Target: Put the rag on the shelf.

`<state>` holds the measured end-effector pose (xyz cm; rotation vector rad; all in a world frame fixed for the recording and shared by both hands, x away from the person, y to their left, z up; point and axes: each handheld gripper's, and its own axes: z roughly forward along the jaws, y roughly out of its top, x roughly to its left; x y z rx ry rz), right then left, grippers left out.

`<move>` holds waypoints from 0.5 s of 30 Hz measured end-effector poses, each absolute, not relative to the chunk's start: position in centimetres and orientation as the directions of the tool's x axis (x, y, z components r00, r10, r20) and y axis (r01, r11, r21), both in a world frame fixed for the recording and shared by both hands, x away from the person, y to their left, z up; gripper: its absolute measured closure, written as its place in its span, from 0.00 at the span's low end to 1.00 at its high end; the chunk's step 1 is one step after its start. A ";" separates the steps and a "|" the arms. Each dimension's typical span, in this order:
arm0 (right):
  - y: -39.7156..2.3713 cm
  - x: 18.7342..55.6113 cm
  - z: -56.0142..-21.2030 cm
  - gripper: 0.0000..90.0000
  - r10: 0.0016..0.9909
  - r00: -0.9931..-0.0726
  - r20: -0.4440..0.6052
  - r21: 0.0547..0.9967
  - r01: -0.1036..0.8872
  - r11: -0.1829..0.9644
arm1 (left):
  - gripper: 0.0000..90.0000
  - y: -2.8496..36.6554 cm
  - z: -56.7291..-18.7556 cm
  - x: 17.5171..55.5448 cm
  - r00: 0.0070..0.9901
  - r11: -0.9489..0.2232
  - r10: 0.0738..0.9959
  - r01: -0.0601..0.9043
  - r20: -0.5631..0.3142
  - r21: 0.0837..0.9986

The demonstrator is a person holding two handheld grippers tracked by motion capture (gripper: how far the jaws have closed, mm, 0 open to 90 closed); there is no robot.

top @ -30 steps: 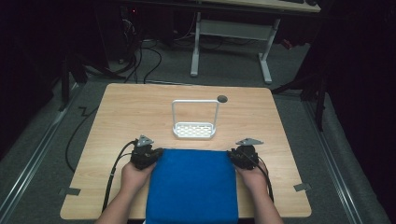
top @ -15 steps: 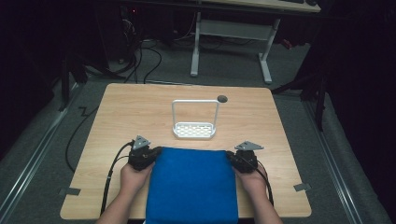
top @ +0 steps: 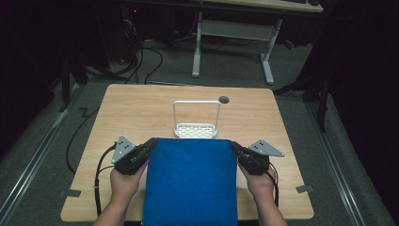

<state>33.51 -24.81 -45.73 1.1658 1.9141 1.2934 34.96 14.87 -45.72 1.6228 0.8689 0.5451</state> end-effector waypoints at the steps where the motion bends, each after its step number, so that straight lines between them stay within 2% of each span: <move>1: -24.8 33.2 -45.2 0.97 0.877 -0.480 0.022 0.931 0.330 0.158 | 0.98 14.8 -44.9 34.3 0.624 -0.052 0.775 0.214 -0.095 0.976; 9: -24.4 31.3 -42.4 0.98 0.864 -0.504 -0.009 0.966 0.219 0.138 | 0.98 14.7 -42.1 32.3 0.643 -0.024 0.764 0.107 -0.051 0.994; 15: -24.4 30.0 -40.5 0.97 0.849 -0.528 0.014 0.983 0.164 0.086 | 0.98 14.7 -40.3 30.9 0.658 -0.002 0.753 0.040 -0.025 0.999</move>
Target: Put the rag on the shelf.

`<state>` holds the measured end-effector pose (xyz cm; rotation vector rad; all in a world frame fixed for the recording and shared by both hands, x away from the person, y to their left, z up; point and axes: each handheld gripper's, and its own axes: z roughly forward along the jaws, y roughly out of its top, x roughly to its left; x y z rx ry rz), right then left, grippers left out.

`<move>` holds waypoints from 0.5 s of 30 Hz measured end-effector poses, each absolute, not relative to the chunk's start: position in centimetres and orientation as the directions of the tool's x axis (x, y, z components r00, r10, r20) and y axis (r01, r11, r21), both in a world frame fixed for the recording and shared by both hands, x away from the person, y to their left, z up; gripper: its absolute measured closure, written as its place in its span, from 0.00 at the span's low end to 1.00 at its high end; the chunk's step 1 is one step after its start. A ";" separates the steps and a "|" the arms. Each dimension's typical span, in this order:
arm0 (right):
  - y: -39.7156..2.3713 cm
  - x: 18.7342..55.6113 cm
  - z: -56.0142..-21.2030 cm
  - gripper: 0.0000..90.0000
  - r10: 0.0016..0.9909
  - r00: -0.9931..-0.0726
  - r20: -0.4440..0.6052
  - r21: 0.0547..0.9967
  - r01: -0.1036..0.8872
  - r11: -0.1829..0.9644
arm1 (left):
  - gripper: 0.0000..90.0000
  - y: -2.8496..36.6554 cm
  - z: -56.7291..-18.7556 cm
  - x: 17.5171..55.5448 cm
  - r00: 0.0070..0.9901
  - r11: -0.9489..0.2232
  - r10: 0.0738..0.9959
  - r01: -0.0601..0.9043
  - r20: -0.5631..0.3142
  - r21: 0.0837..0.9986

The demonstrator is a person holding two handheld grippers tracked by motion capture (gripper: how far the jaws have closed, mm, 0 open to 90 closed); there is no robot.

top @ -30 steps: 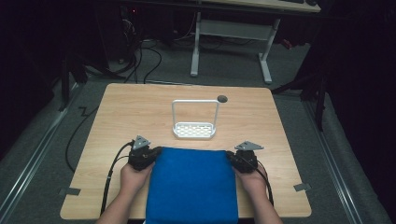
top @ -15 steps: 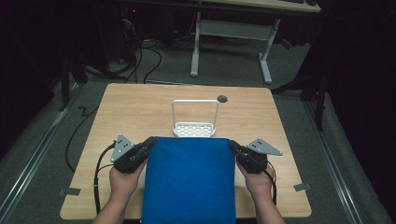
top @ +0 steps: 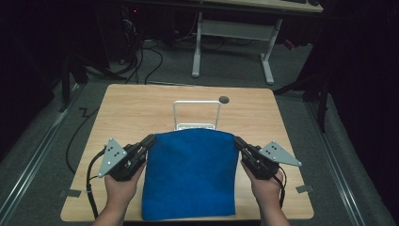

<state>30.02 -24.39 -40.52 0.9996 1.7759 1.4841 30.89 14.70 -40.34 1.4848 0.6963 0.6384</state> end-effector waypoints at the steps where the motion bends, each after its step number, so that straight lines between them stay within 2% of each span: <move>1: -24.4 29.8 -40.2 0.97 0.848 -0.531 0.010 0.985 0.150 0.082 | 0.98 14.7 -40.1 30.7 0.661 0.003 0.750 0.029 -0.022 1.000; 6: -24.5 28.5 -38.5 0.98 0.837 -0.547 0.013 0.996 0.080 0.037 | 0.98 14.7 -38.7 29.6 0.663 0.007 0.748 -0.023 0.010 1.000; 12: -24.1 27.5 -37.2 0.98 0.831 -0.555 -0.032 0.998 0.022 0.053 | 0.98 14.4 -38.0 28.9 0.660 -0.005 0.750 -0.064 0.046 0.998; 15: -23.9 27.5 -37.1 0.97 0.822 -0.568 -0.037 0.998 0.020 0.059 | 0.98 14.3 -38.3 29.8 0.658 -0.018 0.752 -0.042 0.041 0.999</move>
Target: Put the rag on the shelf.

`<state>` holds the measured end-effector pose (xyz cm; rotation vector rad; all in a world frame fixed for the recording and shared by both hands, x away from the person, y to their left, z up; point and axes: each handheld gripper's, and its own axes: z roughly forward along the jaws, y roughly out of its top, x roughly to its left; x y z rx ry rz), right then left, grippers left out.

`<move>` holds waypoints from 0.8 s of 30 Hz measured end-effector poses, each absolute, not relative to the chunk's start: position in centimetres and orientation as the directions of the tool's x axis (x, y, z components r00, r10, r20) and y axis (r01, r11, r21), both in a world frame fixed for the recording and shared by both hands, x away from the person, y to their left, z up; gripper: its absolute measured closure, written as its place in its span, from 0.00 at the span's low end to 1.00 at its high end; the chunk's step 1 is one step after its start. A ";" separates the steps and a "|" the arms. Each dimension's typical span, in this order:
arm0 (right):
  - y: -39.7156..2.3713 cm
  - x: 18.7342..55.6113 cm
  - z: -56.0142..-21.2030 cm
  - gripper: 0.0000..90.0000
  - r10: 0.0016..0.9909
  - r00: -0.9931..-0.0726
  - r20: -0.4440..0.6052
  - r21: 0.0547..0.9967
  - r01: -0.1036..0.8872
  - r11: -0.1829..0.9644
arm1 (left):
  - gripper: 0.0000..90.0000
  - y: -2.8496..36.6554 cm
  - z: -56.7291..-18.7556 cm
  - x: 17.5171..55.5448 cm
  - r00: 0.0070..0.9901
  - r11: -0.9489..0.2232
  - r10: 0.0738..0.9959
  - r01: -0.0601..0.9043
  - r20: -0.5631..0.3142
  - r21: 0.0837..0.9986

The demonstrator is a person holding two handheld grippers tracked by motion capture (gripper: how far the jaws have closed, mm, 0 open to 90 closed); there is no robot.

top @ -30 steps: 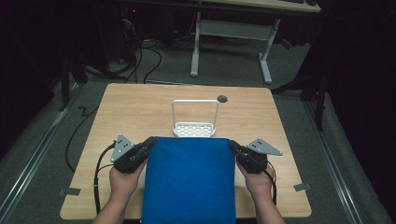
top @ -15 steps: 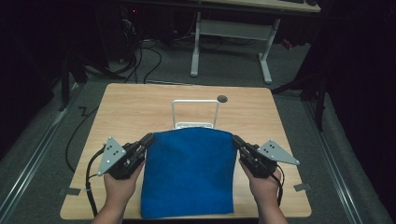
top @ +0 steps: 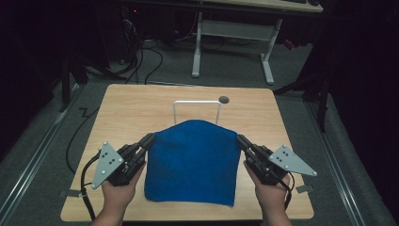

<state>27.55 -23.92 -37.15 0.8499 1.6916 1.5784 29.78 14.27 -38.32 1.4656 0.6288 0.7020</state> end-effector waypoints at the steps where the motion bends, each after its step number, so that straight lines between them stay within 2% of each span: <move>1: -23.9 27.6 -37.1 0.98 0.823 -0.566 -0.035 0.998 0.023 0.059 | 0.98 14.3 -38.4 30.2 0.664 -0.010 0.748 -0.033 0.030 0.999; 16: -23.5 30.5 -33.5 0.97 0.827 -0.552 -0.108 0.993 -0.013 0.121 | 0.98 14.2 -35.6 34.6 0.649 -0.020 0.759 -0.050 0.048 0.999; 24: -24.0 36.5 -31.7 0.98 0.868 -0.490 -0.084 0.992 0.038 0.118 | 0.98 13.6 -32.9 41.4 0.586 -0.080 0.806 -0.037 0.087 0.996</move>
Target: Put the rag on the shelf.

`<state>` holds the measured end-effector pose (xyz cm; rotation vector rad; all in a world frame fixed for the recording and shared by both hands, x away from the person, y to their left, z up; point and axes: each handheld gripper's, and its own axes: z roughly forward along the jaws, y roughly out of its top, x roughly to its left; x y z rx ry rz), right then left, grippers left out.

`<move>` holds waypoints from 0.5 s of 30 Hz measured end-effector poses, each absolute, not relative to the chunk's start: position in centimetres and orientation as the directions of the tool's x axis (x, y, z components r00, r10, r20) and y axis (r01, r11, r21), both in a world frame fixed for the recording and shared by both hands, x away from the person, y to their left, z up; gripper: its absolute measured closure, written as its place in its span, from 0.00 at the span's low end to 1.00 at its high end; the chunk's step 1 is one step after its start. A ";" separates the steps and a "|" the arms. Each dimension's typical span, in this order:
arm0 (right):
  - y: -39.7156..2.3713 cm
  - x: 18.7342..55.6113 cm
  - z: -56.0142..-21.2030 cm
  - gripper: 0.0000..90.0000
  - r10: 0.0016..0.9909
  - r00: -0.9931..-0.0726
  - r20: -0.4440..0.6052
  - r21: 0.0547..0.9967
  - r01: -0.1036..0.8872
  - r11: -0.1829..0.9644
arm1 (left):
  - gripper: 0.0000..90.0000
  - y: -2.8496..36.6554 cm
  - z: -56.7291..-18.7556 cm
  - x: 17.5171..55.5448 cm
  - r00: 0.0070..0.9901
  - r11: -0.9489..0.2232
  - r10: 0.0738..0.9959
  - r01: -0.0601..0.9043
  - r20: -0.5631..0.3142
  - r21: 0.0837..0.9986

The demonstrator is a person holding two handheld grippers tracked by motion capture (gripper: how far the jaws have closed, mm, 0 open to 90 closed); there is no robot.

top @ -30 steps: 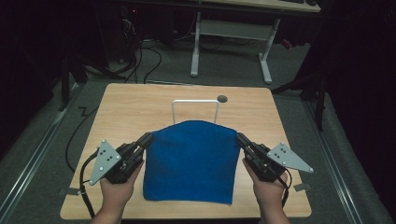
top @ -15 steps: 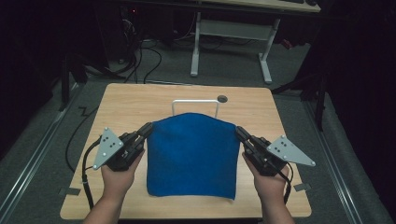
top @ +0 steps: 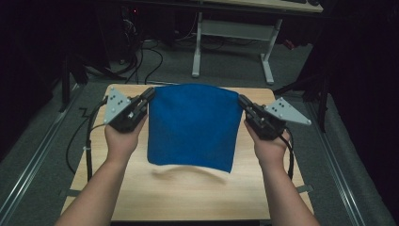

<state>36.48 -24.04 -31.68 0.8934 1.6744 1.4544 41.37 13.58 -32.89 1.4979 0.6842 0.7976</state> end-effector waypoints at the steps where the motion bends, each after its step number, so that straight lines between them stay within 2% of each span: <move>1: -24.2 37.4 -31.5 0.98 0.871 -0.485 -0.074 0.993 0.042 0.108 | 0.98 13.5 -32.8 42.1 0.578 -0.089 0.811 -0.029 0.090 0.996; 6: -24.4 40.3 -31.1 0.98 0.887 -0.458 -0.060 0.994 0.058 0.097 | 0.98 13.1 -32.5 44.8 0.548 -0.139 0.827 -0.020 0.127 0.990; 7: -24.3 42.0 -31.1 0.98 0.895 -0.442 -0.059 0.992 0.074 0.102 | 0.98 13.1 -32.5 46.3 0.537 -0.142 0.835 0.002 0.119 0.990; 15: -24.2 48.0 -31.6 0.98 0.916 -0.398 -0.055 0.986 0.125 0.114 | 0.98 13.7 -33.5 51.0 0.491 -0.115 0.869 0.080 0.062 0.990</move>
